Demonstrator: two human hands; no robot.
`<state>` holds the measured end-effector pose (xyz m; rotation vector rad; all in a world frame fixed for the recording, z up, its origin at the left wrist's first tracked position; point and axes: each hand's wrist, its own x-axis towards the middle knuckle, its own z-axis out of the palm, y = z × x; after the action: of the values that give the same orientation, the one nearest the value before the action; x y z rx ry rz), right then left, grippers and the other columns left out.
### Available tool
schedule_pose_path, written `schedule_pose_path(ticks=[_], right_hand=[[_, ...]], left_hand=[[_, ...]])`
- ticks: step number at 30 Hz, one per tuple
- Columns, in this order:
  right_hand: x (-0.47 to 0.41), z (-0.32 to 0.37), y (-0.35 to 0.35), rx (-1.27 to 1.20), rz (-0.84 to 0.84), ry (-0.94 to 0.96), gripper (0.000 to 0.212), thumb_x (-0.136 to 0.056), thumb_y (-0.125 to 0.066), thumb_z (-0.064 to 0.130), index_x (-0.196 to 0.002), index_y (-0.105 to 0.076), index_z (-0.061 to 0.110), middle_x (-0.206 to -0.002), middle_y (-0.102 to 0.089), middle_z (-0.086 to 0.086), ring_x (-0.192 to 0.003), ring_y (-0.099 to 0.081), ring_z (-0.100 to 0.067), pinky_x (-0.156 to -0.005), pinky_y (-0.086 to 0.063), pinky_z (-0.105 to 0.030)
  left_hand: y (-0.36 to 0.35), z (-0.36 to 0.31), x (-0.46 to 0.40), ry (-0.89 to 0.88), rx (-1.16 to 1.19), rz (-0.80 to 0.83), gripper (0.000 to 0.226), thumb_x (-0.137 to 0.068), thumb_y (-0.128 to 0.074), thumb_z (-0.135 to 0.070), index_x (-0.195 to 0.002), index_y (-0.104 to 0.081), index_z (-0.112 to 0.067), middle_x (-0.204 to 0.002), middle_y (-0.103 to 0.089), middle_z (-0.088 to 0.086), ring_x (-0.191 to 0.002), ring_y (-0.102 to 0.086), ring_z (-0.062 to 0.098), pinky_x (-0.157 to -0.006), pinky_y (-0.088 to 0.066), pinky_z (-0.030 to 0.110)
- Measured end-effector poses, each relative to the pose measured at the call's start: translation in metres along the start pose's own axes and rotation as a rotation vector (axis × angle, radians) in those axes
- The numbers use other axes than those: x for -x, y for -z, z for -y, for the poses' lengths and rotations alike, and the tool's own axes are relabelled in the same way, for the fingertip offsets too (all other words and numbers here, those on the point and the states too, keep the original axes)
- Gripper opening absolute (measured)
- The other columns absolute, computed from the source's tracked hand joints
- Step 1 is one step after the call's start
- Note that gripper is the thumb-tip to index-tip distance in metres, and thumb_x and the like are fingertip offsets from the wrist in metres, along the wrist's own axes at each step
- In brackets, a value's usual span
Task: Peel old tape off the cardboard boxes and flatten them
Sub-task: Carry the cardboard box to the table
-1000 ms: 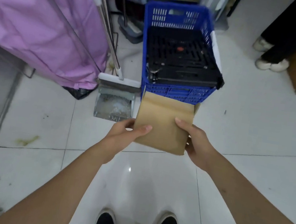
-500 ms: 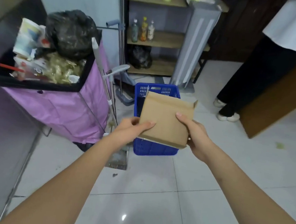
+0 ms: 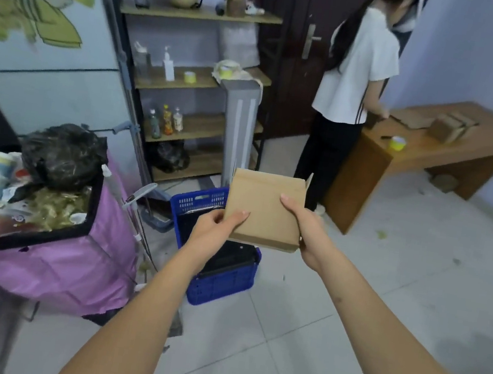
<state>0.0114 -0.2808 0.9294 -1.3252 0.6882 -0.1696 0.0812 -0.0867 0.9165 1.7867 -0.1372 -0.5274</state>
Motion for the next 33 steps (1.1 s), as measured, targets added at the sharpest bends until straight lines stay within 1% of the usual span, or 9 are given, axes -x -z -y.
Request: schedule_pose_path(ticks=[4,10,14,18,22,27,29,31,33], right_hand=[[0.005,0.021,0.025,-0.037,-0.069,0.019,0.056,-0.082,-0.082,0.051,-0.123,-0.066,0.016,-0.114,-0.075,-0.004,-0.107,-0.070,-0.023,-0.084,-0.058,-0.036],[0.008,0.035,0.055,-0.025,-0.105,0.063,0.066,-0.078,-0.083,0.058,-0.125,-0.065,0.015,-0.116,-0.073,-0.004,-0.108,-0.069,-0.023,-0.082,-0.056,-0.035],[0.018,0.032,0.104,-0.073,-0.180,0.101,0.067,-0.075,-0.083,0.060,-0.123,-0.066,0.016,-0.116,-0.073,-0.004,-0.109,-0.068,-0.024,-0.090,-0.057,-0.039],[0.026,0.035,0.125,-0.082,-0.195,0.085,0.080,-0.064,-0.087,0.066,-0.124,-0.066,0.017,-0.117,-0.075,-0.004,-0.111,-0.069,-0.025,-0.101,-0.056,-0.046],[0.060,0.030,0.180,-0.151,-0.344,0.064,0.099,-0.053,-0.090,0.071,-0.130,-0.062,0.017,-0.120,-0.073,-0.005,-0.111,-0.070,-0.024,-0.083,-0.059,-0.040],[0.127,0.019,0.238,-0.232,-0.570,0.117,0.079,-0.061,-0.091,0.063,-0.122,-0.071,0.017,-0.114,-0.078,-0.003,-0.107,-0.072,-0.021,-0.089,-0.060,-0.042],[0.157,0.009,0.255,-0.263,-0.659,0.136,0.078,-0.060,-0.091,0.062,-0.121,-0.071,0.016,-0.114,-0.078,-0.004,-0.108,-0.072,-0.023,-0.095,-0.059,-0.043],[0.190,-0.001,0.269,-0.292,-0.743,0.148,0.074,-0.065,-0.090,0.060,-0.122,-0.070,0.016,-0.115,-0.077,-0.004,-0.109,-0.072,-0.023,-0.099,-0.058,-0.045],[0.224,-0.012,0.281,-0.334,-0.815,0.163,0.063,-0.075,-0.087,0.054,-0.123,-0.069,0.017,-0.117,-0.076,-0.005,-0.110,-0.070,-0.024,-0.100,-0.057,-0.045]], left_hand=[[-0.026,-0.027,0.002,-0.045,-0.024,0.033,0.046,-0.094,-0.066,-0.059,-0.124,-0.062,-0.024,-0.109,-0.064,-0.009,-0.099,-0.058,0.007,-0.075,-0.040,0.025],[-0.052,-0.045,-0.003,-0.080,-0.027,0.068,0.058,-0.093,-0.068,-0.058,-0.135,-0.063,-0.019,-0.112,-0.065,-0.010,-0.100,-0.057,0.005,-0.088,-0.047,0.033],[-0.092,-0.062,0.012,-0.119,-0.057,0.171,0.054,-0.093,-0.067,-0.058,-0.132,-0.061,-0.020,-0.111,-0.063,-0.012,-0.098,-0.056,0.005,-0.088,-0.040,0.033],[-0.109,-0.069,0.011,-0.172,-0.088,0.203,0.075,-0.088,-0.069,-0.066,-0.143,-0.058,-0.016,-0.132,-0.064,-0.002,-0.116,-0.058,0.015,-0.093,-0.040,0.031],[-0.161,-0.075,0.021,-0.213,-0.134,0.361,0.087,-0.076,-0.069,-0.077,-0.138,-0.061,-0.018,-0.123,-0.067,-0.004,-0.111,-0.061,0.013,-0.096,-0.050,0.035],[-0.230,-0.080,0.043,-0.236,-0.162,0.556,0.109,-0.057,-0.070,-0.091,-0.138,-0.063,-0.019,-0.131,-0.068,0.000,-0.119,-0.062,0.022,-0.106,-0.052,0.044],[-0.254,-0.081,0.060,-0.244,-0.188,0.647,0.091,-0.066,-0.073,-0.085,-0.129,-0.068,-0.020,-0.125,-0.071,-0.003,-0.116,-0.064,0.020,-0.099,-0.053,0.038],[-0.277,-0.080,0.081,-0.258,-0.187,0.744,0.052,-0.084,-0.075,-0.065,-0.115,-0.070,-0.024,-0.111,-0.071,-0.010,-0.106,-0.065,0.011,-0.089,-0.050,0.032],[-0.300,-0.076,0.103,-0.280,-0.200,0.846,0.042,-0.089,-0.074,-0.056,-0.116,-0.070,-0.024,-0.109,-0.071,-0.011,-0.103,-0.064,0.006,-0.085,-0.048,0.029]])
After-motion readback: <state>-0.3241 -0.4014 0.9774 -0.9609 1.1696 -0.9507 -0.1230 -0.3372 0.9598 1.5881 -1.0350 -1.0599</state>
